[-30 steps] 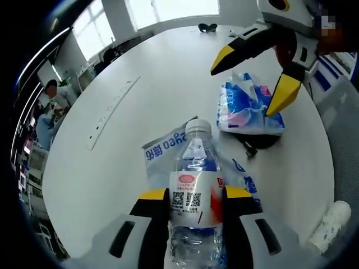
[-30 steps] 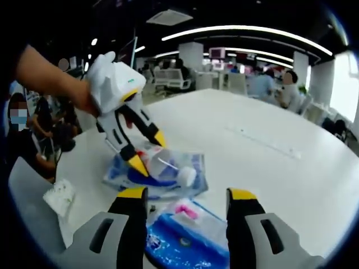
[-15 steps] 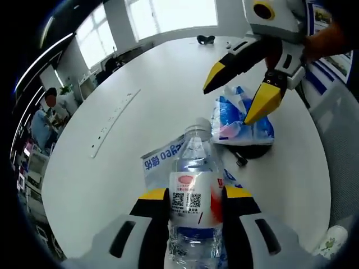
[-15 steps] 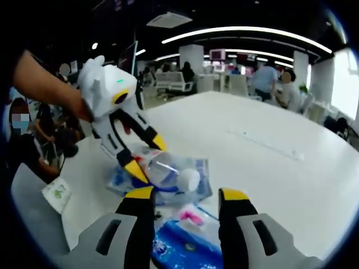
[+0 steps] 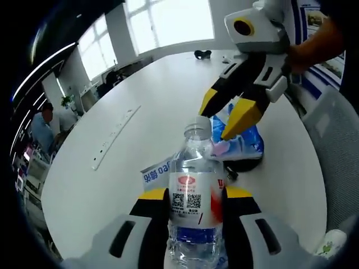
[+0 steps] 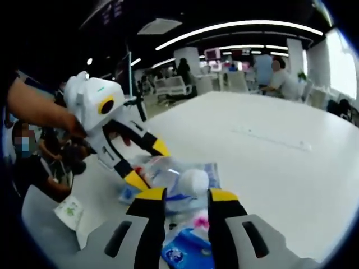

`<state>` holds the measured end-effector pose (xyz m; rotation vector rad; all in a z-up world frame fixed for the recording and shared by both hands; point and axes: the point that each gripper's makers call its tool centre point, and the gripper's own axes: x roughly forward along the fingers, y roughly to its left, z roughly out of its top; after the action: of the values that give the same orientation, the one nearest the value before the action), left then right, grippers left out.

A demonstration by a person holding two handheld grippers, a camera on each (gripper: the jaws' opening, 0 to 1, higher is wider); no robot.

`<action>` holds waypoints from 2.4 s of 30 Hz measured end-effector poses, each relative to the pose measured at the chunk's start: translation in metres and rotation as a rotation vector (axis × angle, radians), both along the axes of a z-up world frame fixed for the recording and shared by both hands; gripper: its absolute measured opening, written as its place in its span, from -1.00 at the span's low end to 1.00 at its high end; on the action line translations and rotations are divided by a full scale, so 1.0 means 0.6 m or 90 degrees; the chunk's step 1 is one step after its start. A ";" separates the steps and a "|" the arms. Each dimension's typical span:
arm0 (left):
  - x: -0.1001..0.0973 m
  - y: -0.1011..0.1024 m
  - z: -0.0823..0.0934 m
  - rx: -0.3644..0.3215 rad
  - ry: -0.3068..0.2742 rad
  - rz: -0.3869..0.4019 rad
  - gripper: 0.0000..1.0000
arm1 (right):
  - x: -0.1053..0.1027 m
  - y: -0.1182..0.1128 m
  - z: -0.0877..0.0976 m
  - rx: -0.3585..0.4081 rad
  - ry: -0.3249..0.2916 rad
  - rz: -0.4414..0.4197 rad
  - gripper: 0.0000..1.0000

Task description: Arrange the tabletop items into an orderly group along one side of the table until the central work area is clear of visible clutter.

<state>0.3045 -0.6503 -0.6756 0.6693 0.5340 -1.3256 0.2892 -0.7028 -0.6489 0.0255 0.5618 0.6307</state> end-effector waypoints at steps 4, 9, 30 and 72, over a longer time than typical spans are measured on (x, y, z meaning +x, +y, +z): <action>-0.007 -0.003 0.007 -0.013 -0.004 -0.009 -0.30 | 0.002 -0.002 0.005 0.027 0.013 -0.013 -0.52; -0.007 0.001 0.013 -0.030 -0.008 -0.009 -0.30 | -0.002 0.002 0.011 0.065 0.034 -0.019 -0.52; -0.026 0.011 0.034 -0.105 0.004 -0.015 -0.29 | -0.018 0.036 0.061 0.176 0.045 0.007 -0.60; -0.038 0.049 0.035 -0.144 0.021 0.035 -0.32 | -0.039 0.144 0.112 0.022 -0.087 0.165 -0.71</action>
<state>0.2815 -0.6208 -0.6547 0.4452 0.4181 -1.3235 0.2658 -0.6167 -0.5817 -0.0587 0.4244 0.8882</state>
